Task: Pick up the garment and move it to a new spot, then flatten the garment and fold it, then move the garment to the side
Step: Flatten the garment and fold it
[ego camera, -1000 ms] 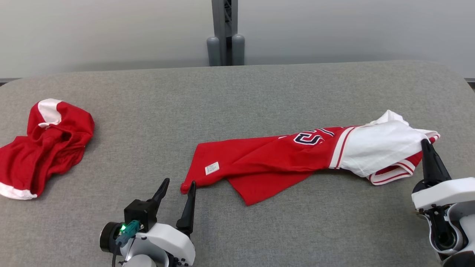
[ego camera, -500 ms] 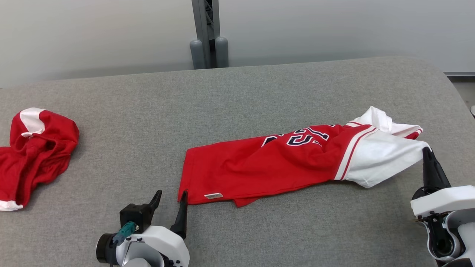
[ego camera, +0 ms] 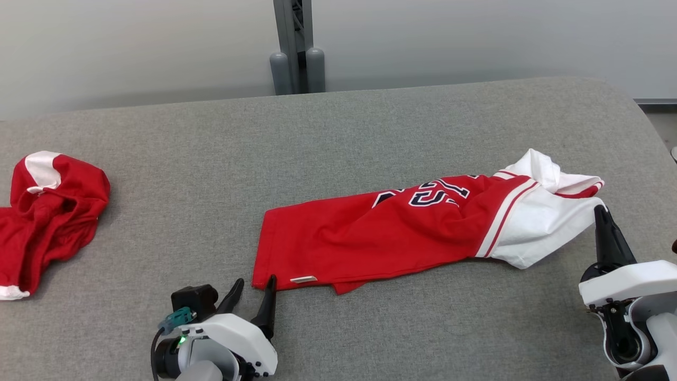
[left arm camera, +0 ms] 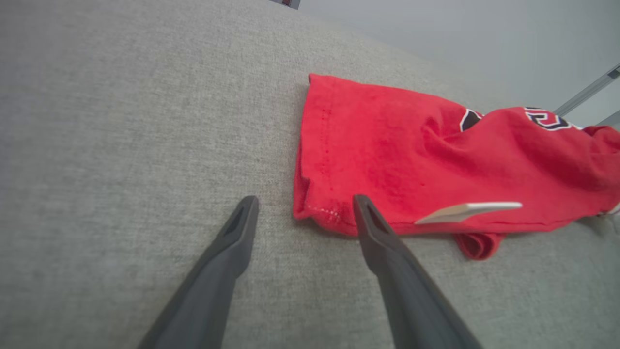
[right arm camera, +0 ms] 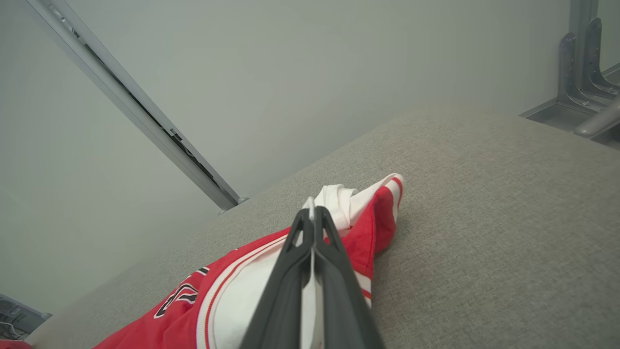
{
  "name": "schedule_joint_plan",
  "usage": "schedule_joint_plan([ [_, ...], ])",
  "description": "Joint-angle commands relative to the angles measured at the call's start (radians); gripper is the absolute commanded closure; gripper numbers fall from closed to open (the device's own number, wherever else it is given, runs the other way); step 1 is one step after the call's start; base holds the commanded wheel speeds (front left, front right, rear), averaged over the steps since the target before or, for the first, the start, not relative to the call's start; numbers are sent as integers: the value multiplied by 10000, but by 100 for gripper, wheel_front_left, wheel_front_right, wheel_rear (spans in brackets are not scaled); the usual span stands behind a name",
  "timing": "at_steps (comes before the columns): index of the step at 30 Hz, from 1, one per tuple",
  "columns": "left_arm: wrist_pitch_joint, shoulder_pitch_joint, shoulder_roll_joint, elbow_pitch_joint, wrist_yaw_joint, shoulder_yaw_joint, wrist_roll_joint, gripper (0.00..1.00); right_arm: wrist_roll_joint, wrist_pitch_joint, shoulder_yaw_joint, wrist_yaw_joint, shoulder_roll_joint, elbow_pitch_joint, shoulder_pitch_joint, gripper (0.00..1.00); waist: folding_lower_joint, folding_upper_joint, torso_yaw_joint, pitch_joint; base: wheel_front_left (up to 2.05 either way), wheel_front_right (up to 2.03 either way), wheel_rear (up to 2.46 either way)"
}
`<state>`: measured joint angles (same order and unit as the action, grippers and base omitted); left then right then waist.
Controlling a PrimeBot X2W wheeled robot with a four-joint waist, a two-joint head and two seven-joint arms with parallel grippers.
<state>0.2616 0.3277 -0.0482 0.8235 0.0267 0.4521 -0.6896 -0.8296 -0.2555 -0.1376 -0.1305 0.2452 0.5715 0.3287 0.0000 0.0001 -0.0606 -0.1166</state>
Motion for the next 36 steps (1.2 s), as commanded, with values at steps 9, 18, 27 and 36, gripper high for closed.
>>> schedule_joint_plan([
  [9,9,705,-38,765,-94,965,-1140,0,26,1,-43,-5,6,42,184,100,0,-1,-118,-111,0,0,0],
  [18,18,959,-45,785,117,1331,-1800,100,-255,-25,-182,-5,20,7,60,100,0,-1,40,75,0,0,0],
  [27,21,442,-39,-1348,434,-668,-1070,100,-932,68,-305,-5,83,-621,351,100,0,-1,243,579,0,0,0],
  [36,21,-85,-35,-3321,552,-1990,-1578,100,-2029,162,27,-5,-147,-1302,850,100,0,-1,258,764,0,0,0],
])
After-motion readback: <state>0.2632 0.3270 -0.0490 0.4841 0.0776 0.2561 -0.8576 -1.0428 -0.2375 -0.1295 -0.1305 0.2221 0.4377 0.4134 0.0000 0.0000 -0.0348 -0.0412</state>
